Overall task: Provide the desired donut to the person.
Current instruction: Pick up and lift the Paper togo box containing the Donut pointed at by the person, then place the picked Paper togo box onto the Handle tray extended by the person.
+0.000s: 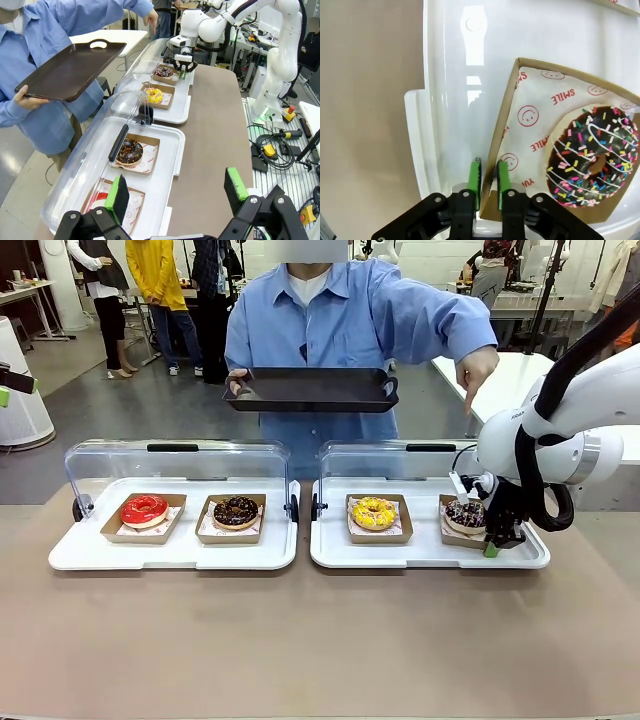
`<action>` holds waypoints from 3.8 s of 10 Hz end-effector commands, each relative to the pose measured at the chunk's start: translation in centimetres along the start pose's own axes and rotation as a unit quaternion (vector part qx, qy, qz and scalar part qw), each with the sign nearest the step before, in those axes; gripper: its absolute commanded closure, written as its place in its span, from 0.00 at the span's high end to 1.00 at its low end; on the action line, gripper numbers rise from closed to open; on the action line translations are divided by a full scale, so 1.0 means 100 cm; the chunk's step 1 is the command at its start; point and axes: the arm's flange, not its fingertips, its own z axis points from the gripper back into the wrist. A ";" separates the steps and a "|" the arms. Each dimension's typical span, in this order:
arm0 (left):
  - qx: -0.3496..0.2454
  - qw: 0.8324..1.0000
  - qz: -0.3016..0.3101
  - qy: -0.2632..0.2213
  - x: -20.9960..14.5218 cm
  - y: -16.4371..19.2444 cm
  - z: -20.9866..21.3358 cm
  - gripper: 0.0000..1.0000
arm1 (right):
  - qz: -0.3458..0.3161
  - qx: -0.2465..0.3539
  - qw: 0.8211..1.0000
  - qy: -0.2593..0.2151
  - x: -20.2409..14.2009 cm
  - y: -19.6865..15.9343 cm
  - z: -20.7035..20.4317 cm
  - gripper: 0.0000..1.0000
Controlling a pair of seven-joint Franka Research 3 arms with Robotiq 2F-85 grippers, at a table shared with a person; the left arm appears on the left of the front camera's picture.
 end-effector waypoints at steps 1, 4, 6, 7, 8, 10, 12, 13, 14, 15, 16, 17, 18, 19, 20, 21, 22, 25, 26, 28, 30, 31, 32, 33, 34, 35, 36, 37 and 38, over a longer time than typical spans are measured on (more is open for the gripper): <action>-0.001 1.000 -0.002 -0.004 0.001 0.000 0.001 1.00 | 0.007 -0.008 1.000 -0.015 -0.003 -0.001 -0.007 0.00; -0.001 1.000 -0.002 -0.004 0.001 0.000 0.001 1.00 | 0.010 -0.010 1.000 -0.013 -0.003 0.000 -0.006 0.00; -0.001 1.000 -0.002 -0.004 0.001 0.000 0.001 1.00 | 0.015 -0.018 1.000 0.004 0.003 0.007 0.002 0.00; -0.001 1.000 -0.002 -0.004 0.001 0.000 0.001 1.00 | 0.018 -0.015 1.000 0.007 0.010 0.017 0.015 0.00; -0.001 1.000 -0.002 -0.004 0.001 0.000 0.001 1.00 | 0.027 -0.013 1.000 0.007 0.018 0.028 0.030 0.00; -0.001 1.000 -0.002 -0.004 0.001 0.000 0.001 1.00 | 0.033 -0.008 0.999 0.019 0.031 0.054 0.069 0.00; -0.001 1.000 -0.002 -0.004 0.001 0.000 0.001 1.00 | 0.016 0.010 0.999 0.032 0.041 0.080 0.103 0.00; -0.001 1.000 -0.002 -0.004 0.001 0.000 0.001 1.00 | 0.009 0.012 0.999 0.035 0.045 0.091 0.117 0.00; -0.001 1.000 -0.002 -0.004 0.001 0.000 0.001 1.00 | -0.002 0.013 0.999 0.047 0.050 0.102 0.135 0.00; -0.001 1.000 -0.002 -0.004 0.001 0.000 0.001 1.00 | -0.001 0.015 0.998 0.058 0.057 0.118 0.158 0.00; -0.001 1.000 -0.002 -0.004 0.001 0.000 0.001 1.00 | -0.002 0.013 0.998 0.068 0.064 0.129 0.179 0.00; -0.001 1.000 -0.002 -0.004 0.001 0.000 0.001 1.00 | -0.015 0.007 0.997 0.075 0.070 0.137 0.202 0.00; -0.001 1.000 -0.002 -0.004 0.001 0.000 0.001 1.00 | -0.022 -0.003 0.997 0.074 0.076 0.141 0.227 0.00; -0.001 1.000 -0.002 -0.004 0.001 0.000 0.001 1.00 | -0.024 -0.020 0.996 0.078 0.085 0.146 0.251 0.00; -0.001 1.000 -0.002 -0.004 0.001 0.000 0.001 1.00 | -0.029 -0.041 0.996 0.075 0.097 0.148 0.279 0.00; -0.001 1.000 -0.002 -0.004 0.001 0.000 0.001 1.00 | -0.033 -0.055 0.995 0.070 0.105 0.145 0.298 0.00; -0.001 1.000 -0.002 -0.004 0.001 0.000 0.001 1.00 | -0.038 -0.061 0.995 0.069 0.111 0.137 0.309 0.00; -0.001 1.000 -0.002 -0.004 0.001 0.000 0.001 1.00 | -0.026 -0.054 0.997 0.047 0.121 0.078 0.306 0.00; -0.001 1.000 -0.002 -0.004 0.001 0.000 0.001 1.00 | -0.021 -0.060 0.997 0.050 0.125 0.059 0.300 0.00; -0.001 1.000 -0.002 -0.004 0.001 0.000 0.001 1.00 | 0.002 -0.082 0.996 0.033 0.129 0.037 0.287 0.00; -0.001 1.000 -0.002 -0.004 0.001 0.000 0.001 1.00 | -0.018 -0.065 0.997 0.035 0.131 0.042 0.282 0.00; -0.001 1.000 -0.002 -0.004 0.001 0.000 0.001 1.00 | -0.018 -0.065 0.997 0.035 0.131 0.042 0.282 0.00; -0.001 1.000 -0.002 -0.004 0.001 0.000 0.001 1.00 | -0.018 -0.065 0.997 0.035 0.131 0.042 0.282 0.00; -0.001 1.000 -0.002 -0.004 0.001 0.000 0.001 1.00 | -0.018 -0.065 0.997 0.035 0.131 0.042 0.282 0.00; -0.001 1.000 -0.002 -0.004 0.001 0.000 0.001 1.00 | -0.018 -0.065 0.997 0.035 0.131 0.042 0.282 0.00; -0.001 1.000 -0.002 -0.004 0.001 0.000 0.001 1.00 | -0.018 -0.065 0.997 0.035 0.131 0.042 0.282 0.00; -0.001 1.000 -0.002 -0.004 0.001 0.000 0.001 1.00 | -0.018 -0.065 0.997 0.035 0.131 0.042 0.282 0.00; -0.001 1.000 -0.002 -0.004 0.001 0.000 0.001 1.00 | -0.018 -0.065 0.997 0.035 0.131 0.042 0.282 0.00; -0.001 1.000 -0.002 -0.004 0.001 0.000 0.001 1.00 | -0.018 -0.065 0.997 0.035 0.131 0.042 0.282 0.00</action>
